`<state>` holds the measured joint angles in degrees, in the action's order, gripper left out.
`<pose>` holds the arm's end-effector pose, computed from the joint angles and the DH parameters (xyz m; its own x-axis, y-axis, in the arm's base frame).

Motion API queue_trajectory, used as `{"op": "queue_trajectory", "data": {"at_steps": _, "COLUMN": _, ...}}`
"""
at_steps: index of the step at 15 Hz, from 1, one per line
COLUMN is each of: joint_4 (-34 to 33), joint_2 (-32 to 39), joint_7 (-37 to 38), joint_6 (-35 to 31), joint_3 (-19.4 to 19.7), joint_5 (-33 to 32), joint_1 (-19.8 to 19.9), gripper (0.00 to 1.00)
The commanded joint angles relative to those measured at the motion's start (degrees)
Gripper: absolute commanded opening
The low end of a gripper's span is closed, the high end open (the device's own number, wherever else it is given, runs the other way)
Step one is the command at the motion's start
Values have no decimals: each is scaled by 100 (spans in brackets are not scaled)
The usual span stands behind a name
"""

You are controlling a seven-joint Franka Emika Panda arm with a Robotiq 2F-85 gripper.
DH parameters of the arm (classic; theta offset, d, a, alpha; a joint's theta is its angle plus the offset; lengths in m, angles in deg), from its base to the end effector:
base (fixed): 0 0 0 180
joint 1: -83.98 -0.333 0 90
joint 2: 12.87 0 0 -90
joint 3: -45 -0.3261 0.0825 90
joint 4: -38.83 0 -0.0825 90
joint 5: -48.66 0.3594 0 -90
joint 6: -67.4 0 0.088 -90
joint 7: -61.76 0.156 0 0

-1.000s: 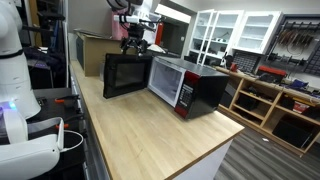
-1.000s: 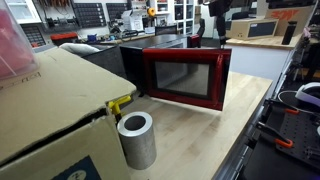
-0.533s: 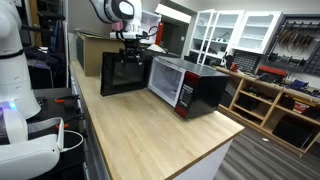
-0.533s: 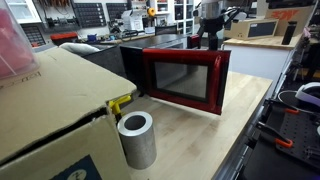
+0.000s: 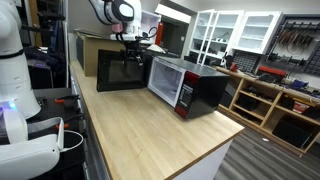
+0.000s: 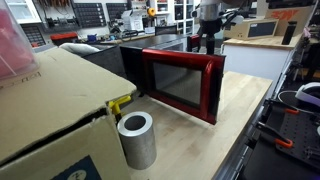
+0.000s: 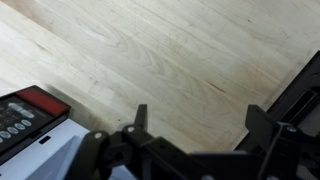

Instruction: Open the microwave

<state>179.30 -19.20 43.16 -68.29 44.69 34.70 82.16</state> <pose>0.4546 0.0058 0.3225 0.8617 0.5055 -0.0442 0.5052 -0.8464 0.1684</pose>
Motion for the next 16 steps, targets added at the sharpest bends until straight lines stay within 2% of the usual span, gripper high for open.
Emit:
{"op": "queue_trajectory", "data": {"at_steps": 1, "joint_4": 94, "joint_2": -64, "joint_7": 160, "joint_6": -104, "joint_3": -37, "joint_5": 98, "joint_1": -18, "gripper": 100}}
{"op": "queue_trajectory", "data": {"at_steps": 5, "joint_4": 120, "joint_2": -308, "joint_7": 386, "joint_6": 119, "joint_3": 11, "joint_5": 38, "joint_1": 56, "gripper": 100}}
{"op": "queue_trajectory", "data": {"at_steps": 8, "joint_4": 30, "joint_2": -469, "joint_7": 1039, "joint_6": 458, "joint_3": 120, "joint_5": 100, "joint_1": 246, "gripper": 100}}
{"op": "queue_trajectory", "data": {"at_steps": 13, "joint_4": -98, "joint_2": -744, "joint_7": 1795, "joint_6": 1382, "joint_3": 330, "joint_5": 266, "joint_1": 576, "gripper": 100}}
{"op": "queue_trajectory", "data": {"at_steps": 16, "joint_4": -372, "joint_2": -723, "joint_7": 2046, "joint_6": 2170, "joint_3": 362, "joint_5": 388, "joint_1": 673, "gripper": 100}}
